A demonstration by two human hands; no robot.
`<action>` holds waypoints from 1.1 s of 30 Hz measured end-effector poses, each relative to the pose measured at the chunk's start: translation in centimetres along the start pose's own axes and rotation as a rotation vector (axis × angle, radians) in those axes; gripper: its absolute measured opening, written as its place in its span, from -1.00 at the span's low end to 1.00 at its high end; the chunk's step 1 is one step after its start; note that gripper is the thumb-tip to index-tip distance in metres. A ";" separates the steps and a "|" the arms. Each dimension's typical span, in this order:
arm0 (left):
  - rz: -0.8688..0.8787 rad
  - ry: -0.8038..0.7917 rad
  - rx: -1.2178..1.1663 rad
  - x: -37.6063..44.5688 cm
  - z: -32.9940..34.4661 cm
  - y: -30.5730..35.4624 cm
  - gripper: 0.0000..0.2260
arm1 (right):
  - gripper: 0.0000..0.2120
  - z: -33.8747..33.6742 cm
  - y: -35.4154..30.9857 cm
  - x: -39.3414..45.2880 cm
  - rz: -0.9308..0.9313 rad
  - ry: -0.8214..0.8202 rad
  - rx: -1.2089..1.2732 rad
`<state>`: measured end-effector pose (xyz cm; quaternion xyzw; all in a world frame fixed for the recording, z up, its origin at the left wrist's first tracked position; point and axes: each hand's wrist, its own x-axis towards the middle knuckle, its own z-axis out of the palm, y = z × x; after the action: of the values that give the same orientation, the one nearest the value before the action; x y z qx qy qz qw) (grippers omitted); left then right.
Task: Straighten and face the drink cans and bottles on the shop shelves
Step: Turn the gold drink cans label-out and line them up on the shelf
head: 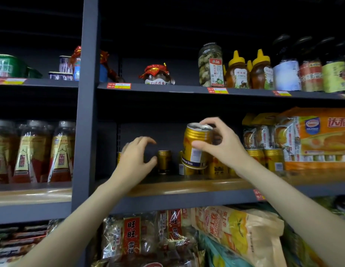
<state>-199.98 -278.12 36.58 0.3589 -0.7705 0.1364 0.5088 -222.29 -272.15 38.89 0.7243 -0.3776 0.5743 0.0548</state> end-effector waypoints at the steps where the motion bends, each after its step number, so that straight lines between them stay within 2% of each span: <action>1: -0.052 -0.031 0.072 0.3 0.0 -0.4 -0.68 | -0.64 -0.2 0.2 0.7 0.049 -0.033 -0.049; 3: -0.110 -0.079 0.206 0.5 0.3 -1.0 -0.71 | -0.70 0.0 0.5 1.7 0.118 -0.107 -0.211; 5: -0.090 -0.085 0.321 0.2 0.6 -1.2 -0.73 | -0.70 0.7 1.1 1.9 0.142 -0.175 -0.324; 8: -0.033 -0.038 0.378 -0.3 1.0 -1.4 -0.75 | -0.71 2.0 2.0 1.5 0.169 -0.222 -0.400; 10: -0.018 -0.020 0.387 -0.4 1.0 -1.6 -0.76 | -0.69 2.8 2.5 1.2 0.159 -0.249 -0.536; 16: 0.003 -0.003 0.350 -0.4 1.1 -1.9 -0.78 | -0.45 2.9 2.5 1.5 0.128 -0.368 -0.867; 19: 0.009 -0.003 0.355 -0.4 1.0 -2.0 -0.77 | -0.38 2.7 2.2 2.0 0.166 -0.447 -0.911; 24: 0.010 0.015 0.351 -0.4 1.2 -2.0 -0.78 | -0.34 3.9 2.7 2.9 0.157 -0.426 -1.020; 30: 0.029 0.027 0.338 -0.4 1.1 -2.2 -0.78 | -0.29 5.3 3.5 4.7 0.173 -0.491 -1.186; 32: 0.037 0.009 0.339 -0.3 0.9 -2.4 -0.74 | -0.31 5.7 3.0 6.1 0.139 -0.506 -1.141; 33: 0.043 -0.002 0.333 -0.3 0.7 -2.5 -0.70 | -0.31 6.0 2.8 7.0 0.122 -0.513 -1.027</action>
<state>-198.69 -280.21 35.63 0.4219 -0.7453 0.2728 0.4383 -218.83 -280.60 41.98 0.6978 -0.6502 0.1255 0.2729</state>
